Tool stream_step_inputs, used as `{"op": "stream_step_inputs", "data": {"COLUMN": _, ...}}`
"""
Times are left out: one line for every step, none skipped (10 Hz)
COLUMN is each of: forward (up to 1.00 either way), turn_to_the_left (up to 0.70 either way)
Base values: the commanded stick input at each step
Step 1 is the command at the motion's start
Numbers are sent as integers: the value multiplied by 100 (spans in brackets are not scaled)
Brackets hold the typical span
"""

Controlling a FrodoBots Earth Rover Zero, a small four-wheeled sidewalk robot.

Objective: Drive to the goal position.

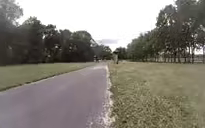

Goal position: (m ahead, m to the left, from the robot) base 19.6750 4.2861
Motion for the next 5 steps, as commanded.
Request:
{"op": "stream_step_inputs", "data": {"forward": 70, "turn_to_the_left": 0}}
{"op": "stream_step_inputs", "data": {"forward": 70, "turn_to_the_left": 0}}
{"op": "stream_step_inputs", "data": {"forward": 70, "turn_to_the_left": 0}}
{"op": "stream_step_inputs", "data": {"forward": 70, "turn_to_the_left": 0}}
{"op": "stream_step_inputs", "data": {"forward": 70, "turn_to_the_left": 0}}
